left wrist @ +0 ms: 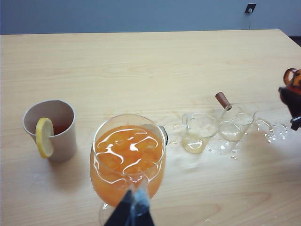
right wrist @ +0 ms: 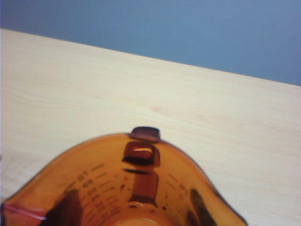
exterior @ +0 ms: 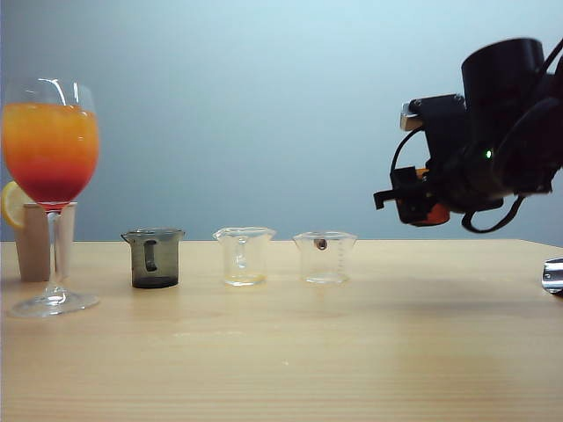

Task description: Pick up the fourth measuring cup from the left, pour the grenadine inside into the goblet, and finally put the measuring cup back in its original place.

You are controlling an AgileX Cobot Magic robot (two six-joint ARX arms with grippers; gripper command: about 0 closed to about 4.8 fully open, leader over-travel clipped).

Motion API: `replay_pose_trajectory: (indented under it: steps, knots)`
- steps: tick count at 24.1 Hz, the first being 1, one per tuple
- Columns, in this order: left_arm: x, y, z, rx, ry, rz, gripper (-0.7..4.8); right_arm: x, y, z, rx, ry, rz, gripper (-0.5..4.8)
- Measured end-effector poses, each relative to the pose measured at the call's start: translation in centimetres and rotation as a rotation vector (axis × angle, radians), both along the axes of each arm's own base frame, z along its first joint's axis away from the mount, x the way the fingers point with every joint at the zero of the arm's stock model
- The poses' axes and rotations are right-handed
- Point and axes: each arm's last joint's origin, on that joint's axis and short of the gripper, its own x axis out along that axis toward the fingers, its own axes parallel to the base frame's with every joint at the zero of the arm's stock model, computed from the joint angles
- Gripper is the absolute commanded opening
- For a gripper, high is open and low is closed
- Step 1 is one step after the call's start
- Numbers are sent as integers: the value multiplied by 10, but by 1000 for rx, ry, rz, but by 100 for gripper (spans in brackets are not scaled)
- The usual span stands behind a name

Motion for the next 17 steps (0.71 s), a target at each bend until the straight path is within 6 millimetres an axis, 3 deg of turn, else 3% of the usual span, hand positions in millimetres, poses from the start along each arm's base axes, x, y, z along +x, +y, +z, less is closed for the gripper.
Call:
replay_pose_trajectory:
  steps: [7,17]
  knots:
    - [0,0,0,0,0,0,-6,6,1,-33,11,35,8,-6]
    - [0,0,0,0,0,0,-6,9,4,-51,20,53,66,-6]
